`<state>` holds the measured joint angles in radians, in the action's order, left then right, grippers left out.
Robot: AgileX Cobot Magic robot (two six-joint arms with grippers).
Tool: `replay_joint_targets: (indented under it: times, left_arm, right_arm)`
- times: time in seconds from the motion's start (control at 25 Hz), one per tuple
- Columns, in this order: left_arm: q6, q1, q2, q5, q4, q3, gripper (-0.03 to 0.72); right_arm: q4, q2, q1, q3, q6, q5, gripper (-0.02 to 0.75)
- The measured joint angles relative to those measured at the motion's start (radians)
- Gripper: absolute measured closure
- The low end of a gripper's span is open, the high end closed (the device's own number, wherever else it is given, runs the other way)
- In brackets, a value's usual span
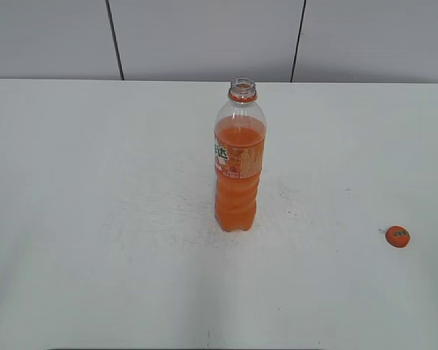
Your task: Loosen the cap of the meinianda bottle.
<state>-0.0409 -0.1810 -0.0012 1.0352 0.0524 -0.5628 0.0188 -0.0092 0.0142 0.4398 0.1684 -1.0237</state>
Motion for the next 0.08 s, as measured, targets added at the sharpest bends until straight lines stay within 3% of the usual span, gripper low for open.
replay_joint_targets:
  times: [0.08]
  left_arm:
    - [0.000, 0.064, -0.002, 0.000, 0.000, 0.000, 0.166]
  right_arm:
    - [0.000, 0.000, 0.000, 0.000, 0.000, 0.000, 0.213]
